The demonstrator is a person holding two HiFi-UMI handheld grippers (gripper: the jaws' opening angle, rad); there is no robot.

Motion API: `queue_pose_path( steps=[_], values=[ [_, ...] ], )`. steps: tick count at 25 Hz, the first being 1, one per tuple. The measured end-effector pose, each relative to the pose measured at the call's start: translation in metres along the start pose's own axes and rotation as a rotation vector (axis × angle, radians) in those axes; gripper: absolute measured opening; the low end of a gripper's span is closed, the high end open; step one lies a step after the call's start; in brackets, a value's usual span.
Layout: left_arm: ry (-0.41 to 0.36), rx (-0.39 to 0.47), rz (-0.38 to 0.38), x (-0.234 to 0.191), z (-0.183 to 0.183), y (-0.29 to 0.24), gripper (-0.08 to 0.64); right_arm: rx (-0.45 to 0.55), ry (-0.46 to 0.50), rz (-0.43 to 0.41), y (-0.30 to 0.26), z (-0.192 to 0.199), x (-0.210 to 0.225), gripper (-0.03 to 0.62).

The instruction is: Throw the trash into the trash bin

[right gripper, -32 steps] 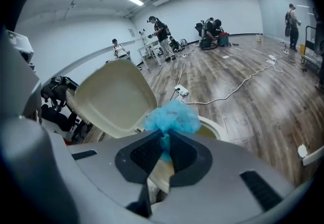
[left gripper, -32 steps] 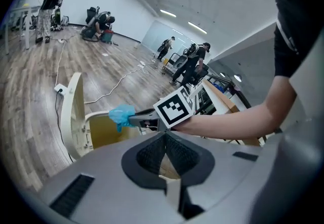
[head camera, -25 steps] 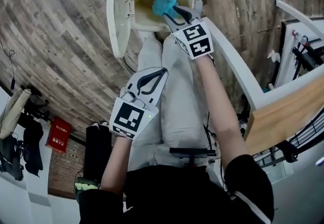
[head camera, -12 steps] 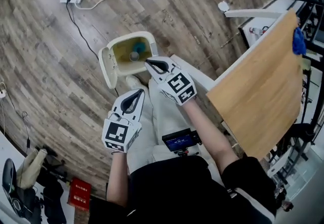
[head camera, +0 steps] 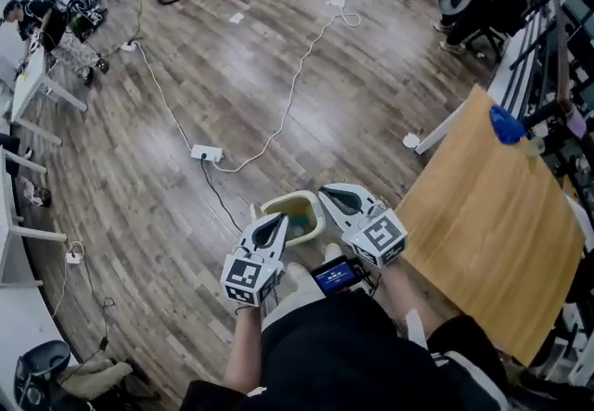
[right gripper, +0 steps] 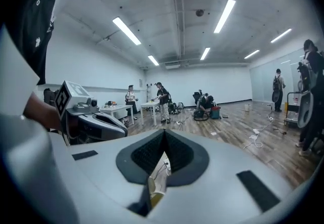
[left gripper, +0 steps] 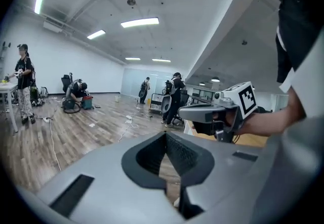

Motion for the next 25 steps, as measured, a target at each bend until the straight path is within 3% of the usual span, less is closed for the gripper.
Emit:
queue_pose_path(
  steps=[3,8,16,25],
  values=[
    [-0.050,0.040,-0.002,0.014,-0.022,0.021,0.005,0.063,-0.023,-0.020,0.019,-0.025,-0.018,-0.002],
    [-0.144,0.128,-0.004,0.024,-0.055,0.037,0.005,0.136,0.025,-0.063,0.031,-0.056,-0.049,-0.002],
    [-0.175,0.200,-0.020,0.013,-0.091,0.043,0.005,0.185,0.062,-0.087,0.028,-0.092,-0.060,-0.002],
    [-0.147,0.208,-0.051,-0.003,-0.083,0.035,0.005,0.180,0.094,-0.117,0.010,-0.089,-0.059,-0.002]
  ],
)
Point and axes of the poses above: the fingertips, and each gripper's own axes: y backward along the fingers, x to its right, z out of its underside, the point moved 5 cm from there along y, backward along the fingers, and after that the axes turned 6 degrees about -y, right-handed, at the moved point
